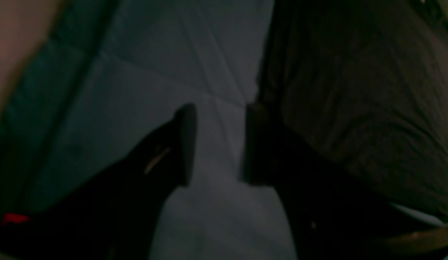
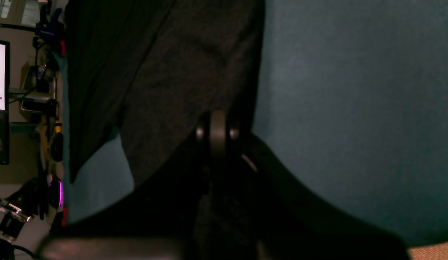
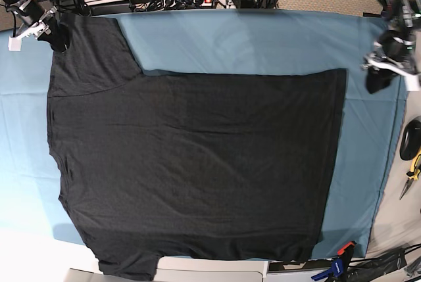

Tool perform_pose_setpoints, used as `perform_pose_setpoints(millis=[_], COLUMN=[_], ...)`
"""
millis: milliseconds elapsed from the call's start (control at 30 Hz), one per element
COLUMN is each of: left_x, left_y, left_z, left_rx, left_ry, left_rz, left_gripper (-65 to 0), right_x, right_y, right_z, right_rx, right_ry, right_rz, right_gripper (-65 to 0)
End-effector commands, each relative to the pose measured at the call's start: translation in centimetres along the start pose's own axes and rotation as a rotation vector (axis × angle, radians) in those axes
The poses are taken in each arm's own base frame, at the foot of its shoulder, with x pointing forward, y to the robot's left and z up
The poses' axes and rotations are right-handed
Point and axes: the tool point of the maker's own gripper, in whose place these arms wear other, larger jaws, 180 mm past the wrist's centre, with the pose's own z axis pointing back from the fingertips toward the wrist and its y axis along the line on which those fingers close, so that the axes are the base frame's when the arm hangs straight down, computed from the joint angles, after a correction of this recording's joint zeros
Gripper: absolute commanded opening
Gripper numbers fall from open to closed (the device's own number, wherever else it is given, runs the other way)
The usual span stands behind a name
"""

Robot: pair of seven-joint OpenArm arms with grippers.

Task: Fold the T-shirt properly
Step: 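Grasp the shirt's shoulder corners with left and right grippers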

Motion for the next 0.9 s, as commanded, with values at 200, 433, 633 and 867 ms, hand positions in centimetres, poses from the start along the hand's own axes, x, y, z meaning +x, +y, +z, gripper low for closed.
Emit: perform_pose_setpoints(millis=[200, 433, 633, 867], left_x=[0.9, -2.2, -3.9, -4.8], left_y=[0.0, 0.9, -0.9, -2.3], left_z=[0.9, 0.1, -0.9, -1.8], left_rx=[-0.037, -0.036, -0.087, -0.114], left_ry=[-0.005, 0.070, 0.118, 0.128], left_rz=[-0.005, 0.075, 0.059, 0.065], left_gripper=[-42.0, -43.7, -43.7, -43.7], right_x=[-1.7, -1.7, -1.7, -1.7], right_y=[-1.2, -1.2, -1.2, -1.2], right_z=[0.4, 0.4, 0.4, 0.4], right_rx=[-0.065, -0.065, -0.065, -0.065], right_ry=[0.107, 0.104, 0.104, 0.105], right_rz=[0.022, 0.022, 0.022, 0.022], right_gripper=[-65.0, -65.0, -65.0, -65.0])
